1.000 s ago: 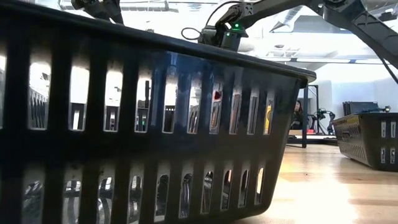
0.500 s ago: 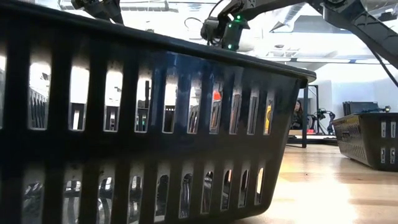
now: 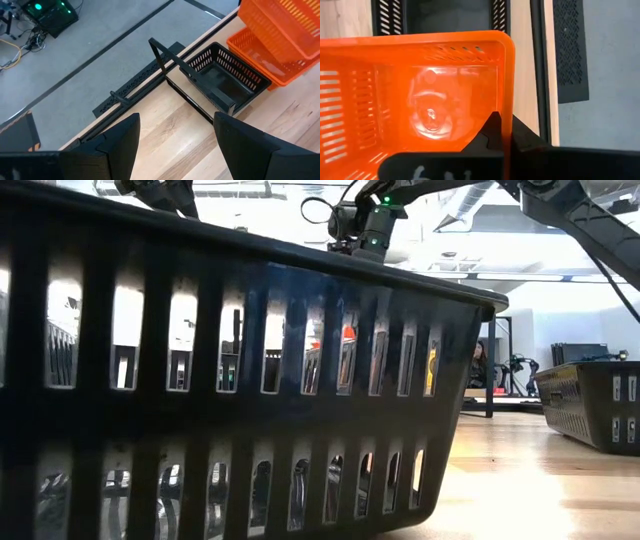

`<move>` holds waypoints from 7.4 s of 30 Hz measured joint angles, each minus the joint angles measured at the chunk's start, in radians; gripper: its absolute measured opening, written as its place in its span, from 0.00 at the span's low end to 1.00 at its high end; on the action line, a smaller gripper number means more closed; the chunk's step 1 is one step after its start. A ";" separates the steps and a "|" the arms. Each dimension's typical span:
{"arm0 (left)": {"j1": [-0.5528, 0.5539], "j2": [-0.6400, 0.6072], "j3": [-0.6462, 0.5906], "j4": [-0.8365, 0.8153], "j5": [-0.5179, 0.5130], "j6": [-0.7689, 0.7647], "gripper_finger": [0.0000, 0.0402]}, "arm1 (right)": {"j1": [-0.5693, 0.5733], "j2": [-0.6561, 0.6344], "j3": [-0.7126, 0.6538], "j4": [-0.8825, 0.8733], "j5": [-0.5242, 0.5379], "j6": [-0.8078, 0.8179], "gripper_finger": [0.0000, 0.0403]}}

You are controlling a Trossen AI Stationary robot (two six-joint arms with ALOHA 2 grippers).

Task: Stack baskets on shelf by color
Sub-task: Stack the orange bin on top of the other orange bin on the shelf, then stack the left black bin on top of the other black bin on the shelf

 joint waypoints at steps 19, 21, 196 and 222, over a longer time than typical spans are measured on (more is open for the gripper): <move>0.000 0.000 0.000 0.000 0.000 -0.001 0.60 | -0.032 0.033 -0.059 0.002 -0.174 0.039 0.01; 0.000 0.000 0.000 0.000 0.000 -0.001 0.60 | -0.029 0.054 -0.059 0.011 -0.183 0.035 0.01; -0.434 0.832 0.045 0.382 0.732 -0.198 0.00 | 0.550 -0.580 0.046 0.152 0.088 0.293 0.33; -0.035 0.543 0.753 -0.347 0.251 0.320 0.00 | 0.418 -0.614 0.046 0.169 0.122 0.204 0.33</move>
